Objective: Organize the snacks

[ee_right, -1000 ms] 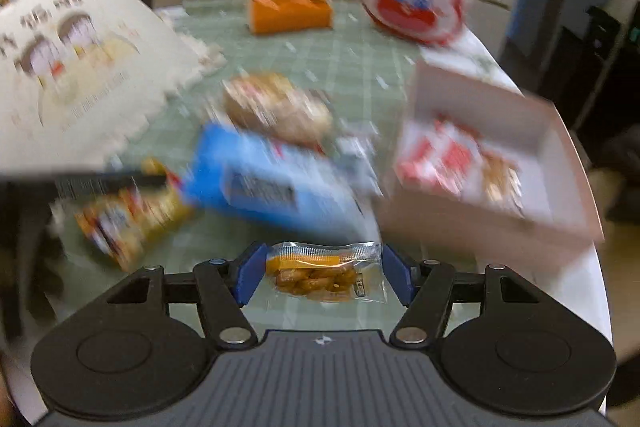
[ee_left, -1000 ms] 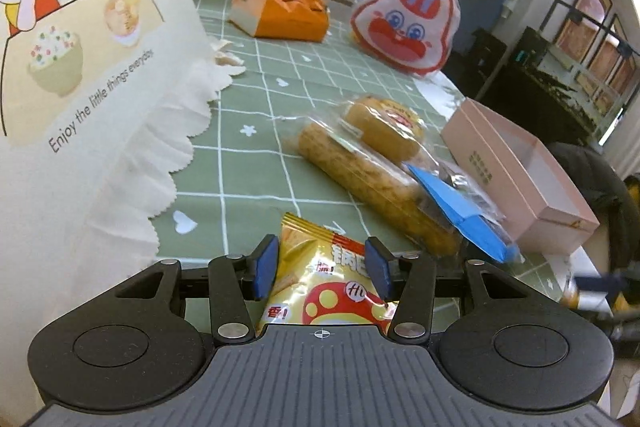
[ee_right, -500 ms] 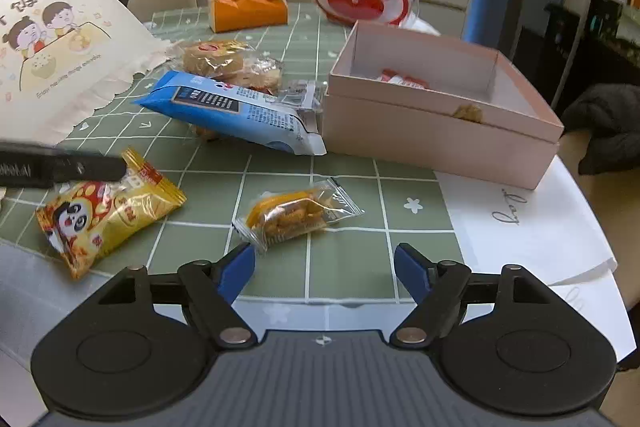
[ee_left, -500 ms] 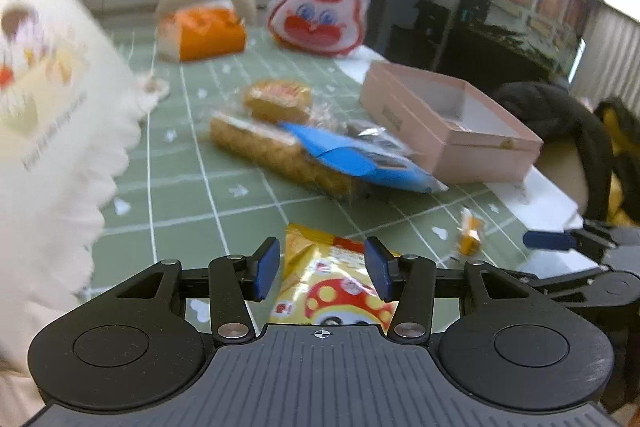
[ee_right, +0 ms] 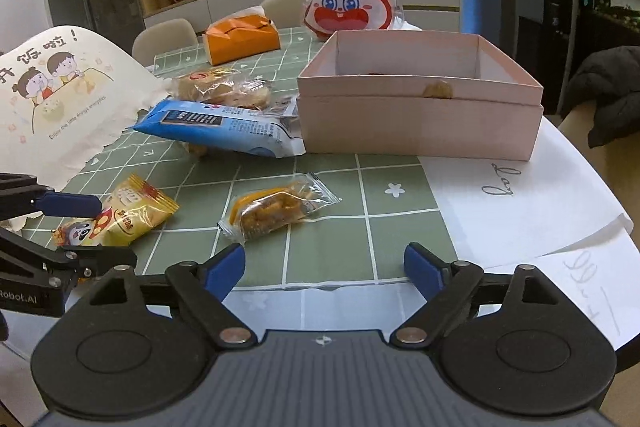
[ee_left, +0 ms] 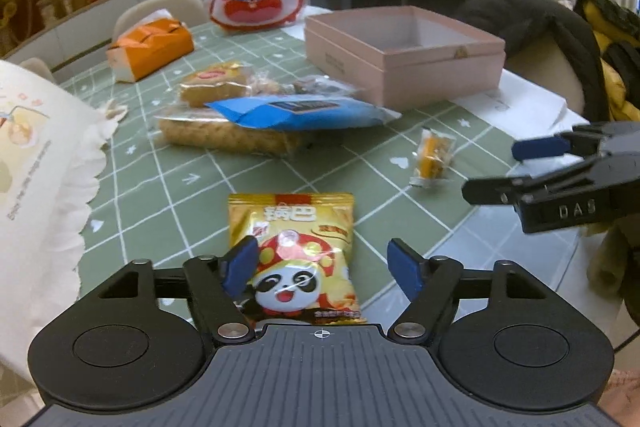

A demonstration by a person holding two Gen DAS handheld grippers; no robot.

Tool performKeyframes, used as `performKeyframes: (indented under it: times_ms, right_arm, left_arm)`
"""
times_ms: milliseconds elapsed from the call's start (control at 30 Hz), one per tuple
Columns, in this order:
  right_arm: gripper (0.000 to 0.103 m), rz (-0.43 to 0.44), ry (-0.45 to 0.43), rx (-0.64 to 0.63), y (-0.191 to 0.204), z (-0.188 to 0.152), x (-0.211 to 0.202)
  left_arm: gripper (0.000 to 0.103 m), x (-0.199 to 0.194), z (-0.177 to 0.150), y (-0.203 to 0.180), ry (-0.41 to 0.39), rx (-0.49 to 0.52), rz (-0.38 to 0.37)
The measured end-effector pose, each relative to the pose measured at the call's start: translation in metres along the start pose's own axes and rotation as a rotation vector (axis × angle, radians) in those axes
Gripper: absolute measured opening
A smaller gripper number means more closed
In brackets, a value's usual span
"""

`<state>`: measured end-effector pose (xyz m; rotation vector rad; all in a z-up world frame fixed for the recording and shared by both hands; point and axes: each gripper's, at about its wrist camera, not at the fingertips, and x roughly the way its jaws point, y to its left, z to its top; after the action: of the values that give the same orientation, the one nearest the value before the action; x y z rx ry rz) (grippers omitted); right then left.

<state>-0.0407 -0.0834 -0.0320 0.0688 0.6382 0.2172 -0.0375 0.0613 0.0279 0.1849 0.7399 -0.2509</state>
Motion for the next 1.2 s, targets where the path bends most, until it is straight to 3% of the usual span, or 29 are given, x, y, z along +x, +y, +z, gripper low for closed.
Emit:
performKeyframes:
  times_ms: [133,433,600,800,1067,1200]
  right_arm:
    - [0.089,0.001,-0.002,-0.007,0.002,-0.001,-0.001]
    - [0.098,0.023,0.018,-0.03,0.005,0.0,0.001]
    - [0.103,-0.003,0.06,-0.11,0.016,0.001,0.007]
    - [0.103,0.006,0.077,-0.133,0.017,0.002,0.008]
    - [0.103,0.044,0.123,-0.168,0.017,0.008,0.009]
    - [0.099,0.088,0.071,-0.033,0.009,0.021,0.005]
  left_arm:
    - [0.074,0.0,0.001,0.016,0.004,-0.056,0.082]
    - [0.081,0.023,0.004,0.042,0.045,-0.202,0.047]
    - [0.079,0.027,0.003,0.048,0.002,-0.239,0.035]
    - [0.076,0.019,-0.008,0.038,-0.071,-0.325,-0.072]
    - [0.076,0.016,-0.017,0.022,-0.131,-0.315,-0.053]
    - [0.076,0.015,-0.02,0.023,-0.146,-0.331,-0.055]
